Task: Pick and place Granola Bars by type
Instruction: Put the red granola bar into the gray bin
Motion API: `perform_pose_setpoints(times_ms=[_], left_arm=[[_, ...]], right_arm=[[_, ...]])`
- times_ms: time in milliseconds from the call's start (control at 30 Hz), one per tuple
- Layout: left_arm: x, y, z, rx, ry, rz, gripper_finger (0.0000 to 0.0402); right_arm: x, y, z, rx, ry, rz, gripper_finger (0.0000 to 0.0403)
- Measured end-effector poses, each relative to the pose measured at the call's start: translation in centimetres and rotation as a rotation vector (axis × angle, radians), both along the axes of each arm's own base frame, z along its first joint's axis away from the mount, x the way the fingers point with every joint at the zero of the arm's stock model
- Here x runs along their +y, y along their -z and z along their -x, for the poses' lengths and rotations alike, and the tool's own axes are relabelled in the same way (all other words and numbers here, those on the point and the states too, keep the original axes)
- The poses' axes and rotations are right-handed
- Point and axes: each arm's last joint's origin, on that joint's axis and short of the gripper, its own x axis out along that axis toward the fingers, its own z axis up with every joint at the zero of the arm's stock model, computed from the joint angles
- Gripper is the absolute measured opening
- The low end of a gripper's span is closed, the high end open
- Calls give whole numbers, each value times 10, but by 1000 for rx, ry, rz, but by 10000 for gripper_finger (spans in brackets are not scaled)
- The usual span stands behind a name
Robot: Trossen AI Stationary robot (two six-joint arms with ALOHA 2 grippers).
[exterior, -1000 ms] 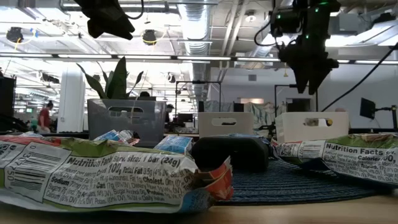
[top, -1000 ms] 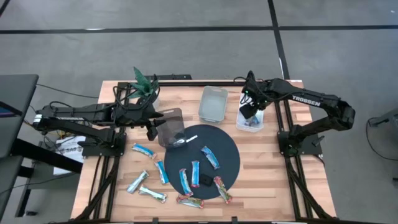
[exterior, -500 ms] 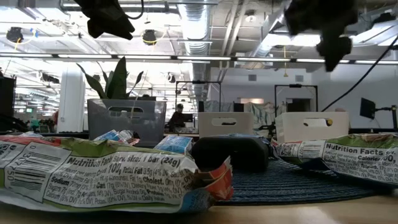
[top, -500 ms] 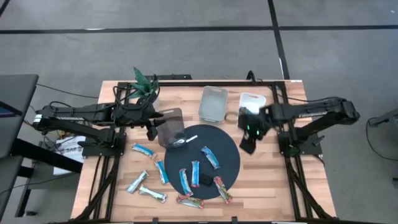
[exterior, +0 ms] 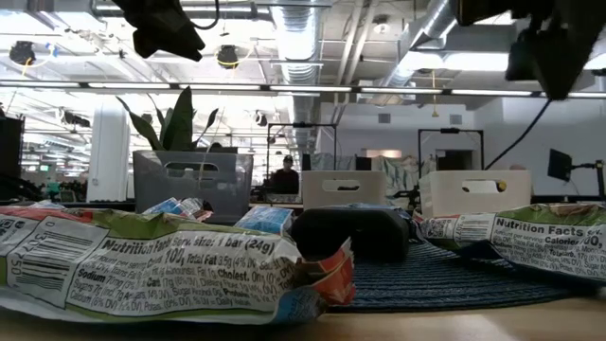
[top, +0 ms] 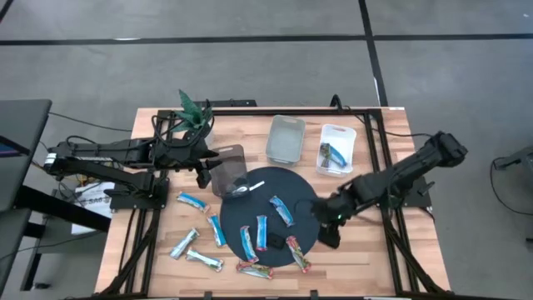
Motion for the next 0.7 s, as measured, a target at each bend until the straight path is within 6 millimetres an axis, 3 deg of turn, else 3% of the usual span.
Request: perform_pose_setpoints(times_ms=[167, 433, 700], left_arm=[[0, 0, 0, 2, 2, 2, 134], [0, 1, 1, 17, 7, 6, 134], [0, 1, 1, 18, 1, 1, 134]], right_arm=[[22, 27, -20, 17, -27, -61, 244], [35, 54, -45, 47, -14, -61, 244], [49, 52, -70, 12, -30, -79, 244]])
